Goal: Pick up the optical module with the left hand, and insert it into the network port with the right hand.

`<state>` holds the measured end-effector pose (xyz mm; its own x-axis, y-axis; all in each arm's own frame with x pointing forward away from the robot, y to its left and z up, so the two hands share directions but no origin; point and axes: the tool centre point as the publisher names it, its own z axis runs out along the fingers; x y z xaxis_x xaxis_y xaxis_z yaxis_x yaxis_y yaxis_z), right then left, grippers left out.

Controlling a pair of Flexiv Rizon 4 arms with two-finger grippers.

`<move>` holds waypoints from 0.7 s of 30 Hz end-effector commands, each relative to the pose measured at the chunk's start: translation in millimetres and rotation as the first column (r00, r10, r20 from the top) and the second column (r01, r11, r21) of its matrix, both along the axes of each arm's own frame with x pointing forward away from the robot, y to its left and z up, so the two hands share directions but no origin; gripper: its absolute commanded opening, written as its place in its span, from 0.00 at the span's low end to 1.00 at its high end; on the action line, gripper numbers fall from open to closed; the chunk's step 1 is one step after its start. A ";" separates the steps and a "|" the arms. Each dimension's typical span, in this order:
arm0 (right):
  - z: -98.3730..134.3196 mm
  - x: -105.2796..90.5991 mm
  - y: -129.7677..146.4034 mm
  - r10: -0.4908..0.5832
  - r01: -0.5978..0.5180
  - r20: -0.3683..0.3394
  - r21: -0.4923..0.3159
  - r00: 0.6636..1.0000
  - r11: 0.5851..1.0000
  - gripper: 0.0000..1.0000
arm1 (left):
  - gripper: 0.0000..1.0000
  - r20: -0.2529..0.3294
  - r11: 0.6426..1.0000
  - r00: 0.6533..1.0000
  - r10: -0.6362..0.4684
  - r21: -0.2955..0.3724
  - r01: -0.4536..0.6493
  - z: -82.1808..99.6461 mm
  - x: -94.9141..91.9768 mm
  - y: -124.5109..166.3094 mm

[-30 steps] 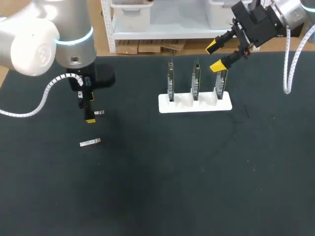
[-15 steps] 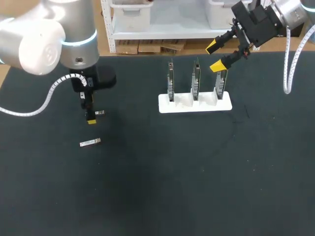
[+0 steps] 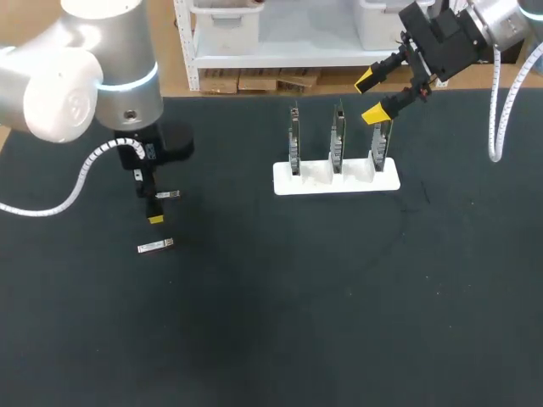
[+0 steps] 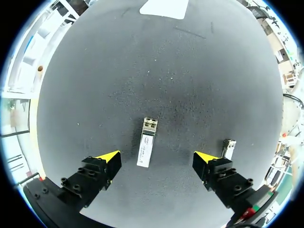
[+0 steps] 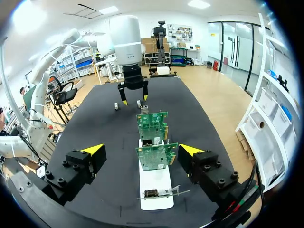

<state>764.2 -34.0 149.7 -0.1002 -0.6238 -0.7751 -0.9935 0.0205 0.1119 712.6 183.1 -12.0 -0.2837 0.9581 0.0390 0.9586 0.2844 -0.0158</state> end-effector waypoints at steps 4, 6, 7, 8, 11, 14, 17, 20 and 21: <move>0.4 -1.4 0.1 -0.003 0.003 0.002 -0.001 1.000 1.000 1.00 | 1.00 0.003 1.000 1.000 0.005 -0.003 -0.005 0.1 1.0 1.9; 0.4 -1.4 0.1 -0.003 0.003 0.002 -0.001 1.000 1.000 1.00 | 1.00 0.004 1.000 1.000 0.004 -0.002 -0.004 -0.5 1.1 1.4; 0.4 -1.4 0.1 -0.003 0.003 0.002 -0.001 1.000 1.000 1.00 | 1.00 0.004 1.000 1.000 0.003 -0.002 -0.003 -0.9 1.3 0.9; 0.4 -1.4 0.1 -0.003 0.003 0.002 -0.001 1.000 1.000 1.00 | 1.00 0.005 1.000 1.000 0.001 -0.001 -0.001 -1.1 1.4 0.6; 0.4 -1.4 0.1 -0.003 0.003 0.002 -0.001 1.000 1.000 1.00 | 1.00 0.008 1.000 1.000 -0.004 -0.005 0.004 -1.4 1.5 0.3; 0.4 -1.4 0.1 -0.003 0.003 0.002 -0.001 1.000 1.000 1.00 | 1.00 0.010 1.000 1.000 -0.011 -0.010 0.011 -2.0 1.8 -0.2; 0.4 -1.4 0.1 -0.003 0.003 0.002 -0.001 1.000 1.000 1.00 | 1.00 0.011 1.000 1.000 -0.019 -0.012 0.019 -3.4 2.3 -0.3; 0.4 -1.4 0.1 -0.003 0.003 0.002 -0.001 1.000 1.000 1.00 | 1.00 0.011 1.000 1.000 -0.024 -0.012 0.024 -3.8 2.9 -0.1; 0.4 -1.4 0.1 -0.003 0.003 0.002 -0.001 1.000 1.000 1.00 | 1.00 0.012 0.999 0.999 -0.031 -0.013 0.031 -3.9 3.1 -0.1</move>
<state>764.2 -34.0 149.7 -0.1002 -0.6238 -0.7751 -0.9935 0.0206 0.1119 715.4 181.8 -15.1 -0.2610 0.9650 0.0271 0.9652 0.2613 -0.0075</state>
